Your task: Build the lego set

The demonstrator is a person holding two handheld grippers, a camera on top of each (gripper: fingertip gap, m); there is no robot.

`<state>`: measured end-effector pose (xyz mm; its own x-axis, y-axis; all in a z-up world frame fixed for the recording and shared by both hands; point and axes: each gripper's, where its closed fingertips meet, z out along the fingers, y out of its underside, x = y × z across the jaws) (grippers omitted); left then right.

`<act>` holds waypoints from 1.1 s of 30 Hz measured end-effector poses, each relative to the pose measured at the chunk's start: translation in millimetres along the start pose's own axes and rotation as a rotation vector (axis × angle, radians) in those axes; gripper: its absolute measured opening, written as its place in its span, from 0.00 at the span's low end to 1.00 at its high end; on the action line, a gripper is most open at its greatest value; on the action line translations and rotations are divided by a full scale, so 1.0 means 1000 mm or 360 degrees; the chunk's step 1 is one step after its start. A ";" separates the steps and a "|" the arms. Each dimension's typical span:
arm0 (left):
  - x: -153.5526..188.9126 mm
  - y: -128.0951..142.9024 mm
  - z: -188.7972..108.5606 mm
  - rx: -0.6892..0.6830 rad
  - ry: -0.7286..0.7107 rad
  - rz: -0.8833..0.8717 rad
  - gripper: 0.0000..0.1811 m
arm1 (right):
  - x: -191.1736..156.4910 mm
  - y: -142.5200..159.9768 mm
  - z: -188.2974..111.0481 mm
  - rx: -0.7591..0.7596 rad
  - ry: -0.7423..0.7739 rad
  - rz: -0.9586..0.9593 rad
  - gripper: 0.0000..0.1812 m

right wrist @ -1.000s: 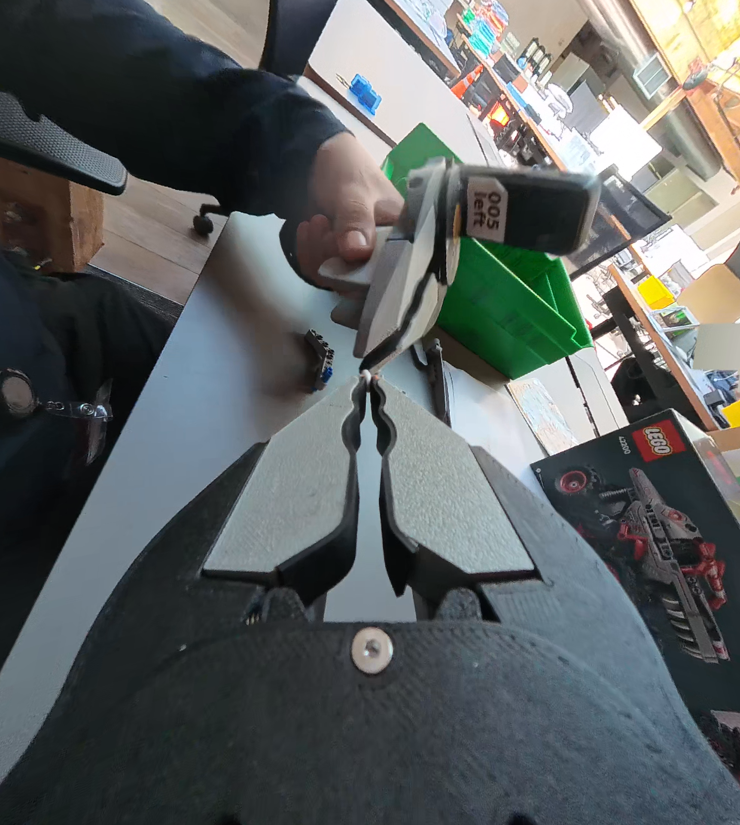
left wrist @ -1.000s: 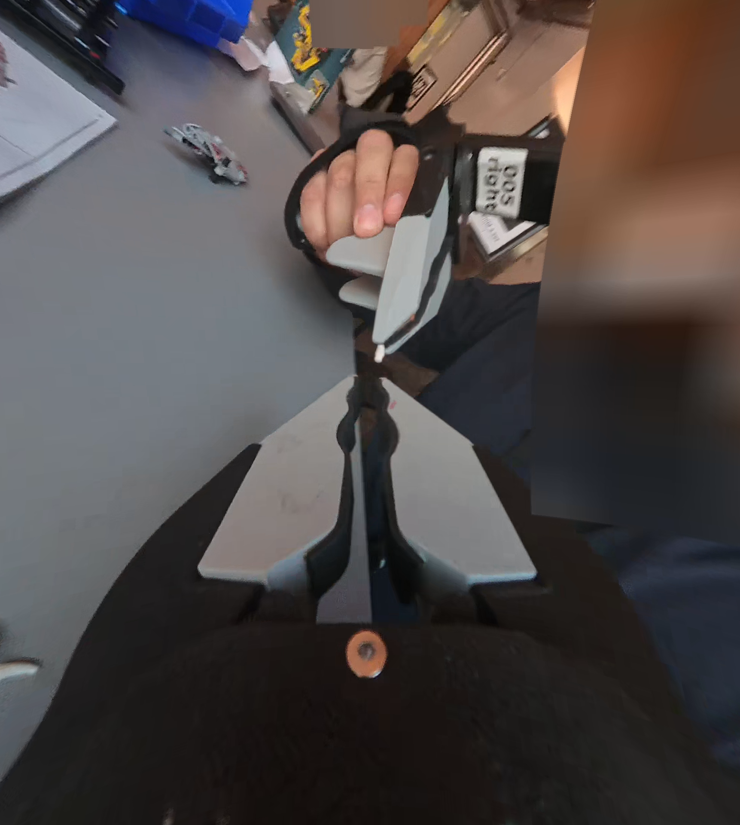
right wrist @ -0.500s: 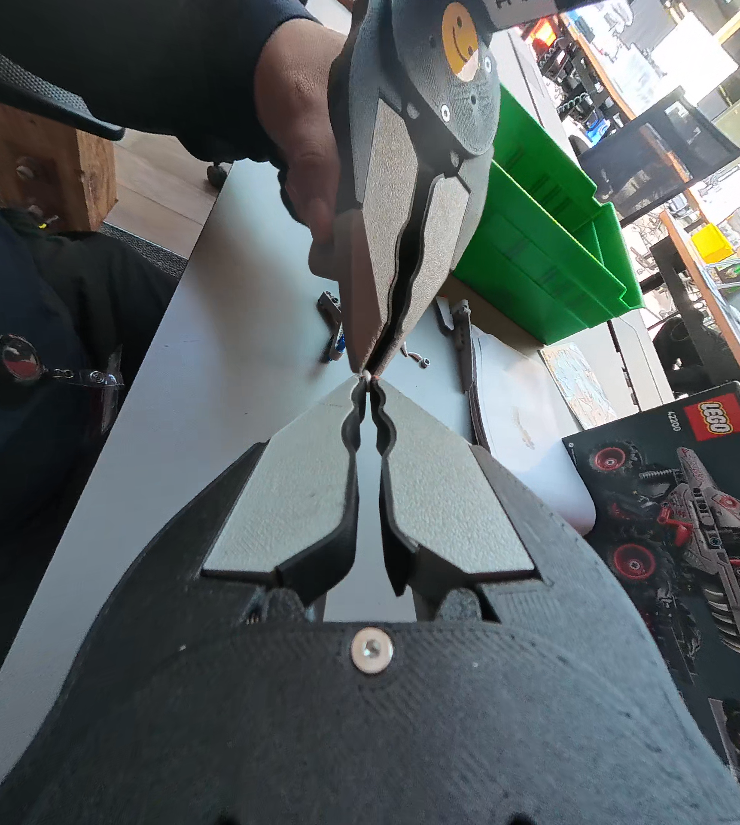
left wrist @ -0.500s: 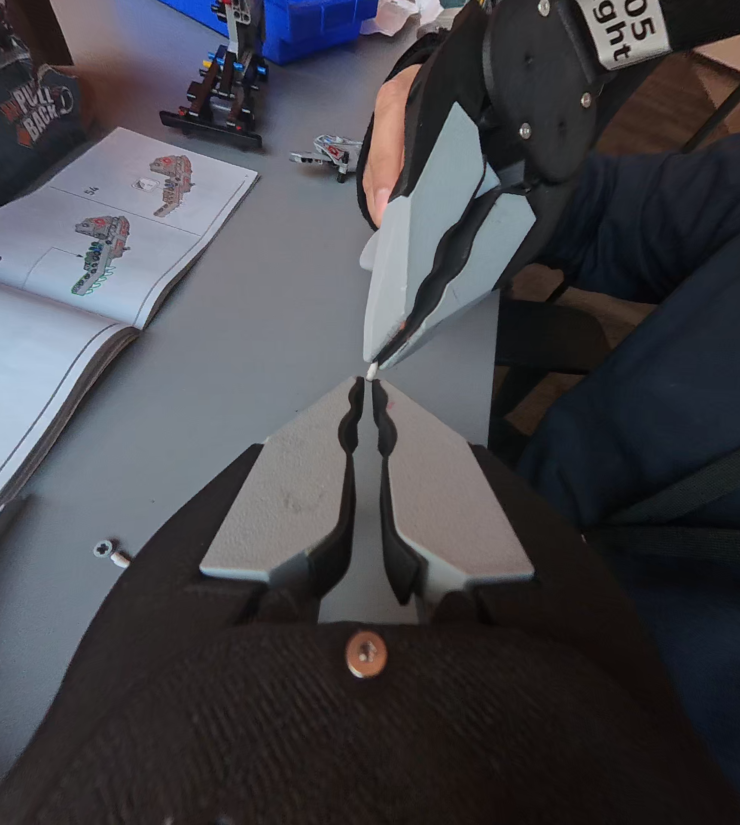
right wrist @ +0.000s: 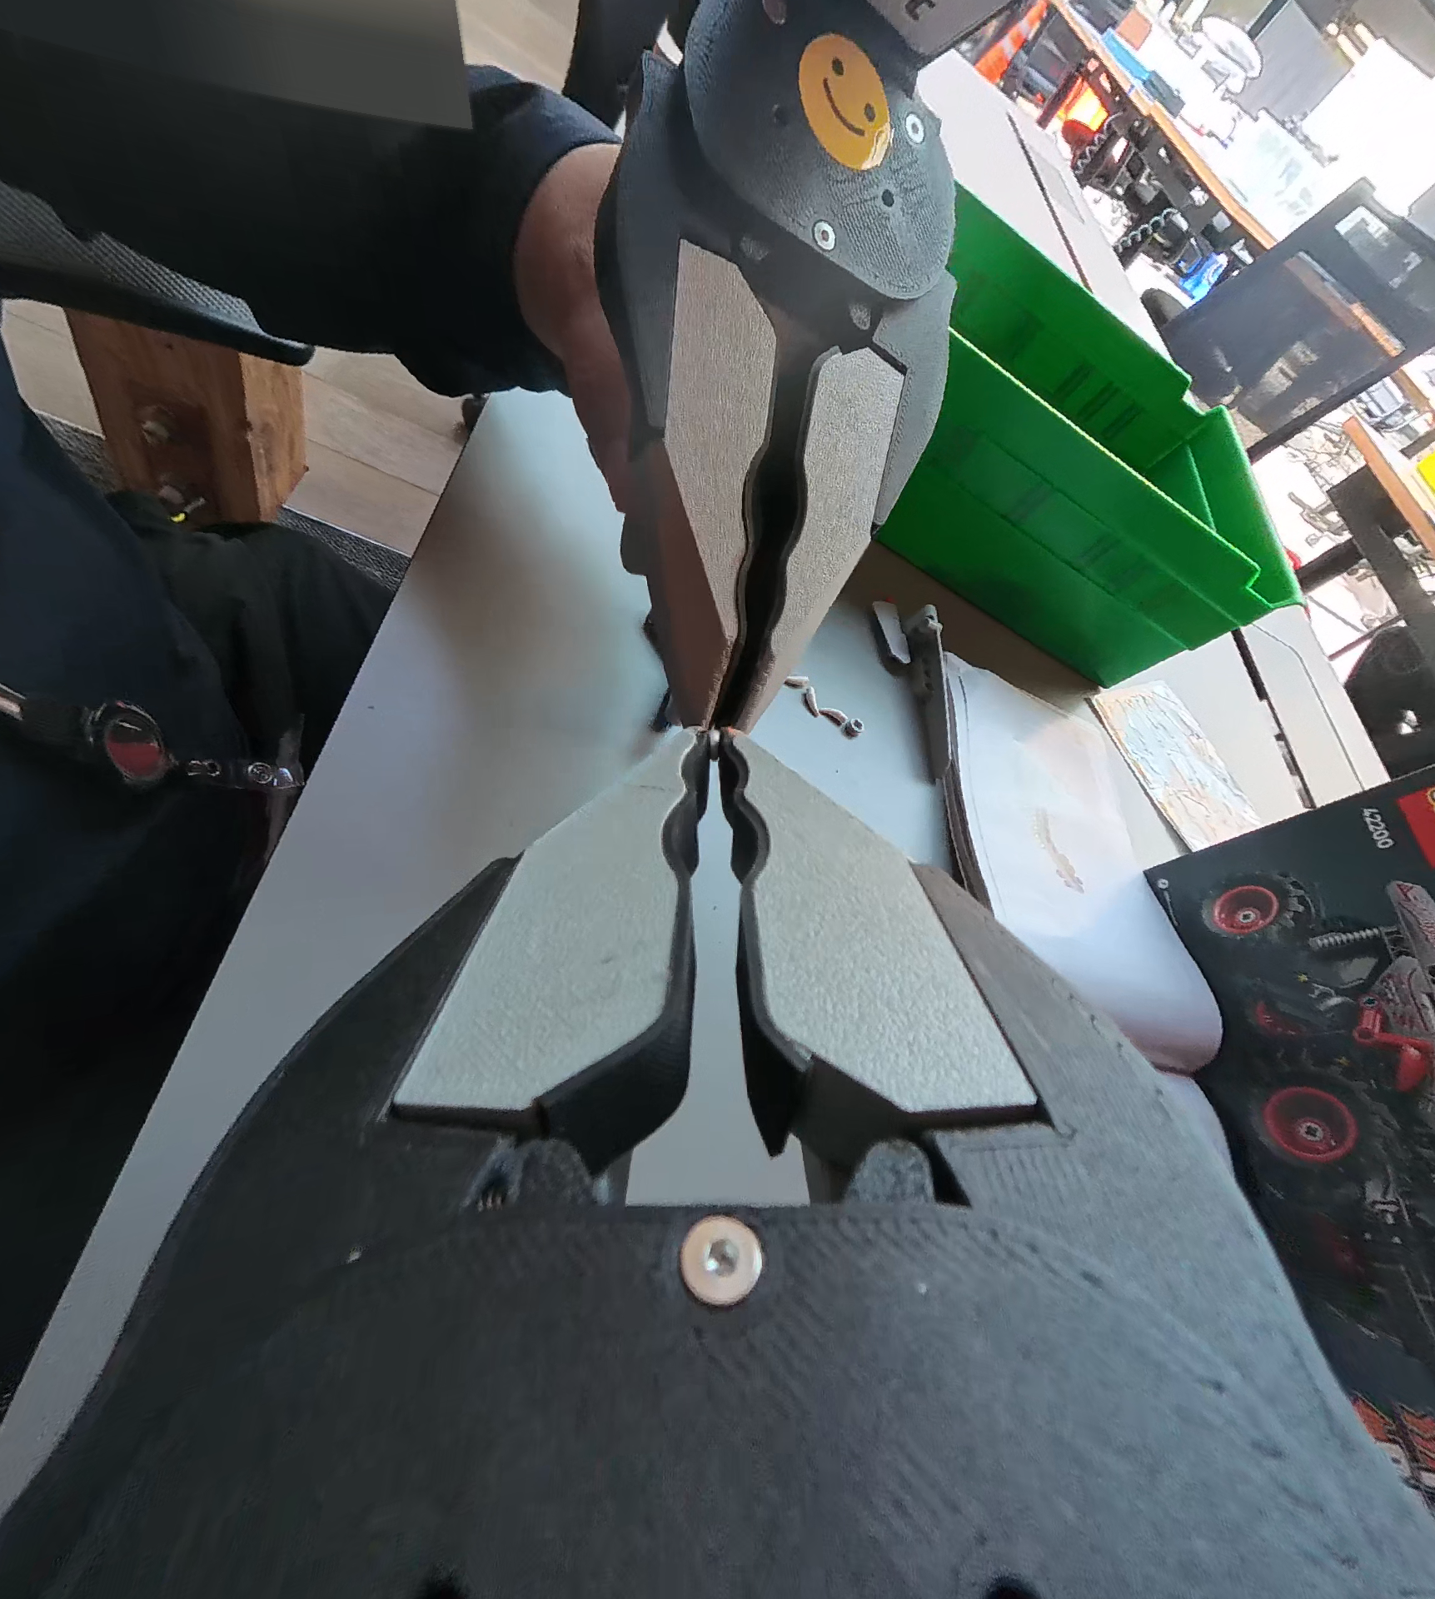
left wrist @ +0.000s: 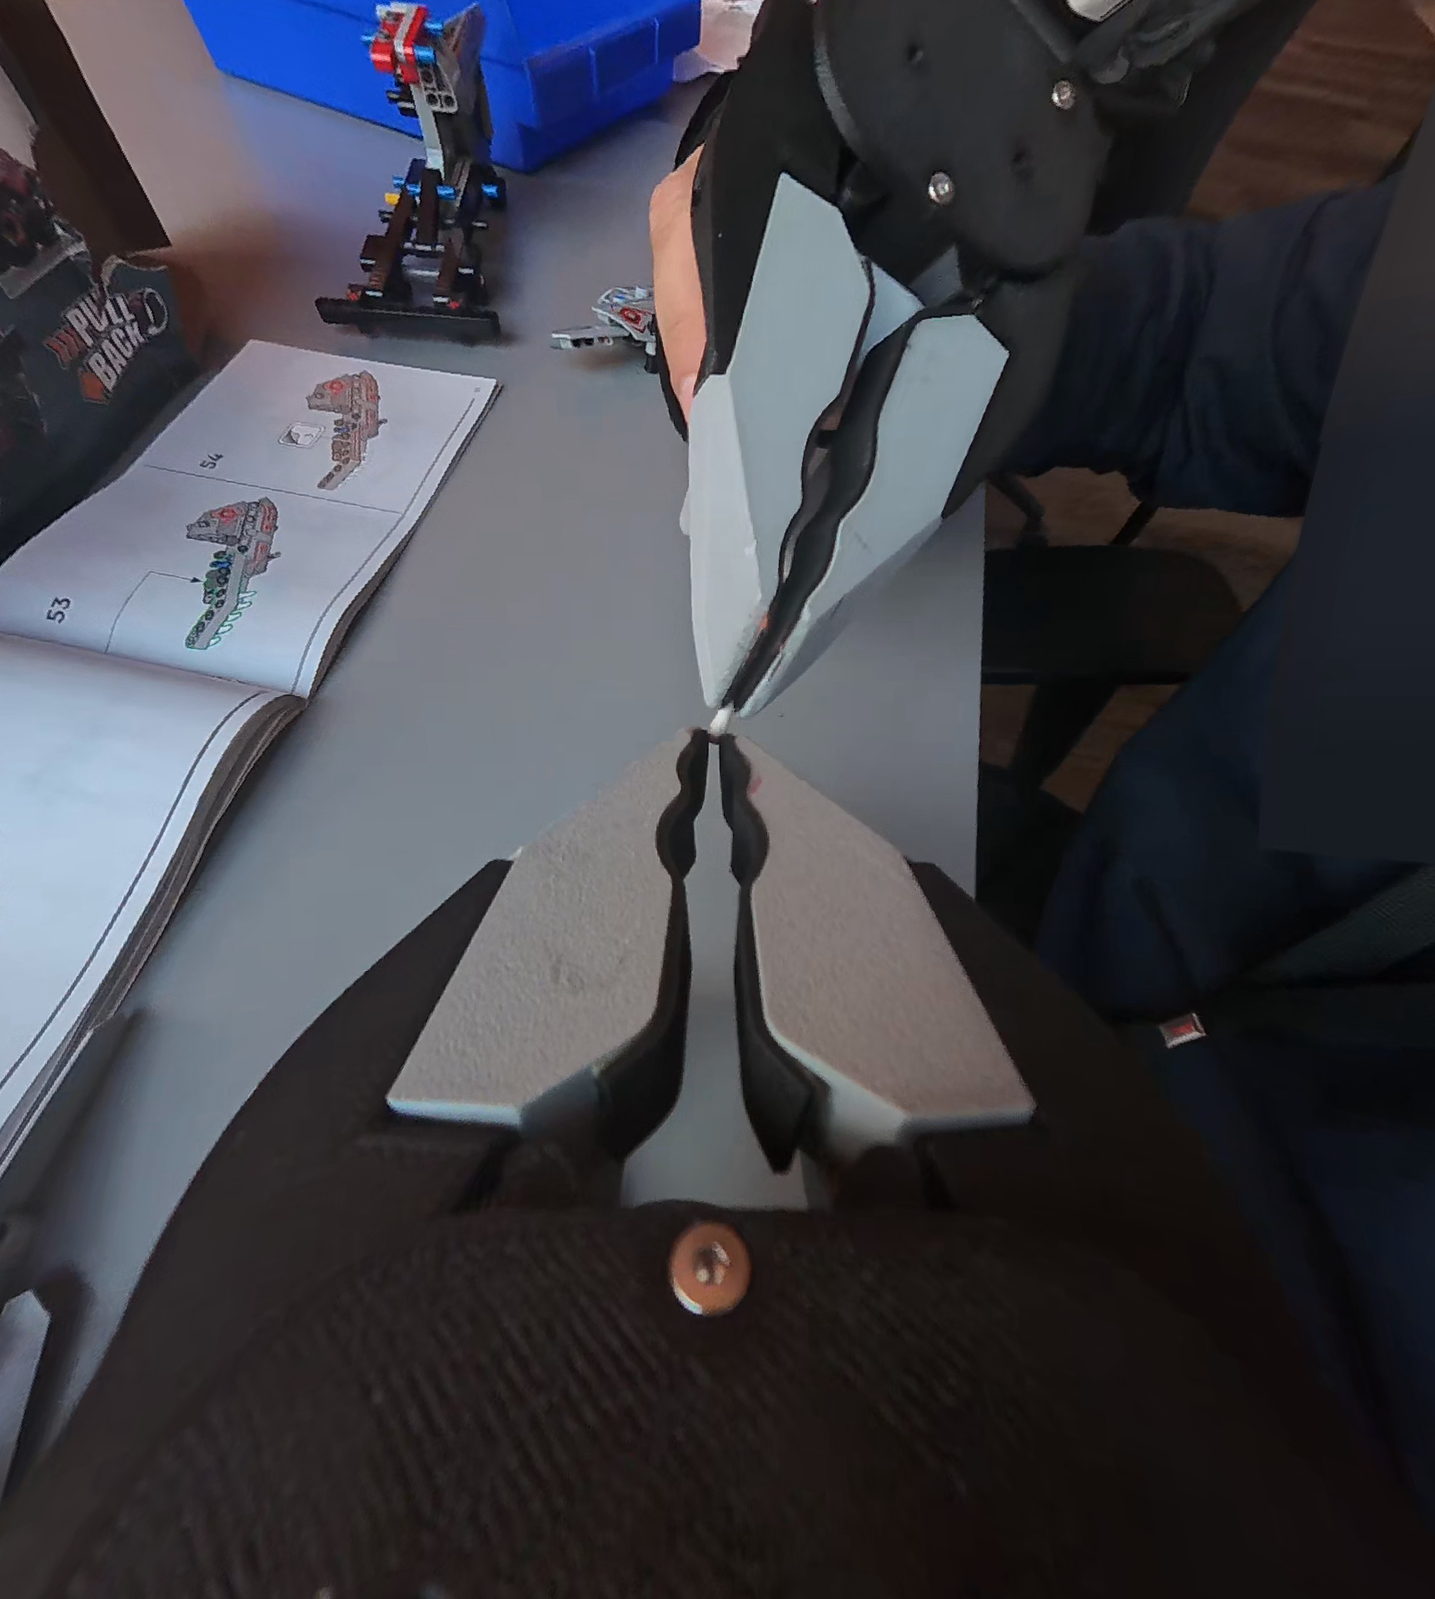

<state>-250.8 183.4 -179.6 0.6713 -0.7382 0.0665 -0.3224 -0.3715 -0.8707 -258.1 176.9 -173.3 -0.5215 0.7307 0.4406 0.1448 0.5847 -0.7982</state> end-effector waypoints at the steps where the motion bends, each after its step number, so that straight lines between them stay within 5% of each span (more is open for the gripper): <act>1: 0.000 0.000 0.000 0.0004 -0.0002 0.0001 0.00 | 0.000 0.000 0.000 0.0005 -0.0004 0.0004 0.00; 25: -0.001 0.005 -0.004 0.0014 0.0020 -0.0033 0.00 | 0.001 -0.001 0.001 0.0023 0.0005 -0.0001 0.00; 33: -0.019 0.027 -0.050 0.0035 -0.0235 -0.0145 0.03 | 0.011 0.005 -0.001 -0.0001 0.0026 0.0105 0.00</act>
<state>-305.5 159.4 -180.3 0.7884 -0.6105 0.0749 -0.2421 -0.4199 -0.8747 -261.9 188.5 -172.2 -0.4970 0.7733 0.3938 0.1788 0.5353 -0.8255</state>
